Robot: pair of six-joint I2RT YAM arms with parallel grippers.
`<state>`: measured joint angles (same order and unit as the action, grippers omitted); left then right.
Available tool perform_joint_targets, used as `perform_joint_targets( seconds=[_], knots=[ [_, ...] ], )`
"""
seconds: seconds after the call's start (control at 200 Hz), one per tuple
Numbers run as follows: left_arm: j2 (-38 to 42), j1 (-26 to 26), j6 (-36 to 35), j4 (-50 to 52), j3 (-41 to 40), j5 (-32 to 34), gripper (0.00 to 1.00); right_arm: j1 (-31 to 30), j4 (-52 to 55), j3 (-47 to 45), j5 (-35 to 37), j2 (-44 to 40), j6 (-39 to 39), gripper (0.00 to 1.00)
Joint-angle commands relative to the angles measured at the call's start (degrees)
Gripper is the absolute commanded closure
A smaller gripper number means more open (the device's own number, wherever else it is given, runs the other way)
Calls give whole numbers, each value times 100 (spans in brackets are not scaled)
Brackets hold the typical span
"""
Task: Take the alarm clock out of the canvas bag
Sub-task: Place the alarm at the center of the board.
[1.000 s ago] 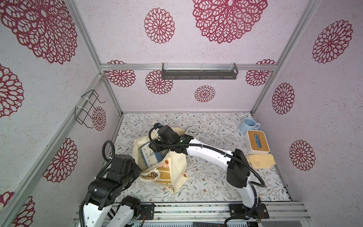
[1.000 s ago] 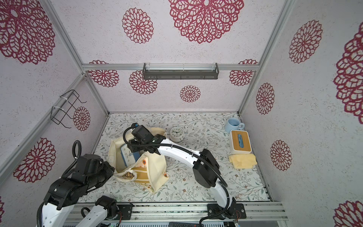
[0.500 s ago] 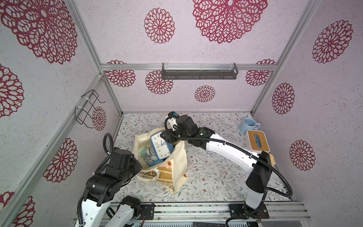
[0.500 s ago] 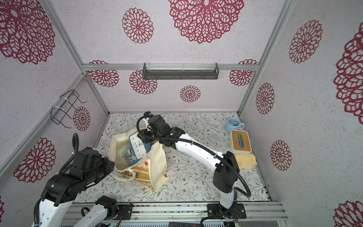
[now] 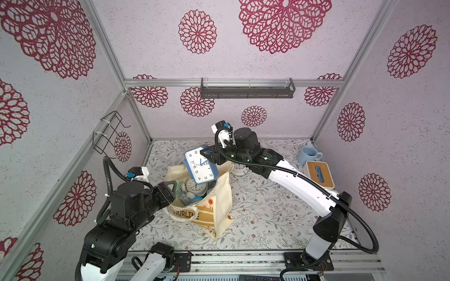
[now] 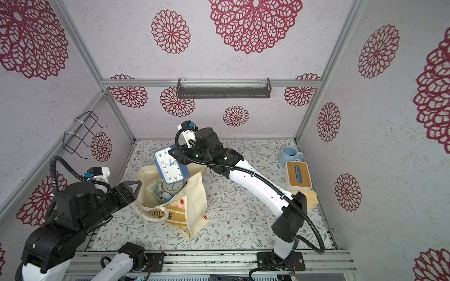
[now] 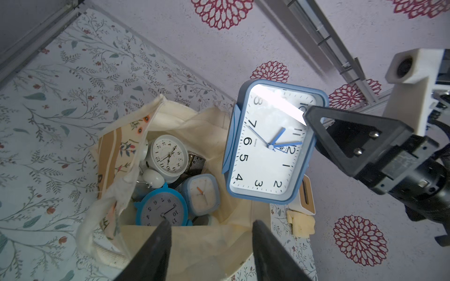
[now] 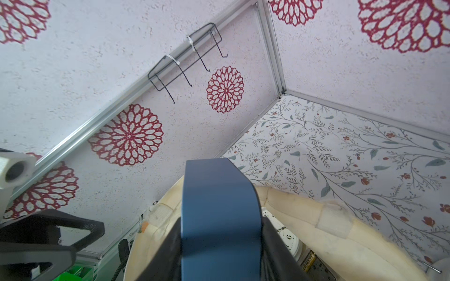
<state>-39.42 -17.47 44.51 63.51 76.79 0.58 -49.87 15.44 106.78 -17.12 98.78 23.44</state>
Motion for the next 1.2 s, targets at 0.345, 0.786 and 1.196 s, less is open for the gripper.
perform_joint_targets(
  seconds=[0.345, 0.786, 1.196],
  knots=[
    [-1566, -122, -1027, -847, 1523, -1413, 34, 924, 458, 464, 448, -1259, -24, 91],
    [-4359, -2929, -1943, -984, 2830, 532, 32, 3878, -114, -3269, -129, -2868, 1049, 91],
    [-5682, -4086, -1782, -1154, 2975, 1158, 31, 4688, -1469, -4623, -952, -1416, 1656, 88]
  ],
)
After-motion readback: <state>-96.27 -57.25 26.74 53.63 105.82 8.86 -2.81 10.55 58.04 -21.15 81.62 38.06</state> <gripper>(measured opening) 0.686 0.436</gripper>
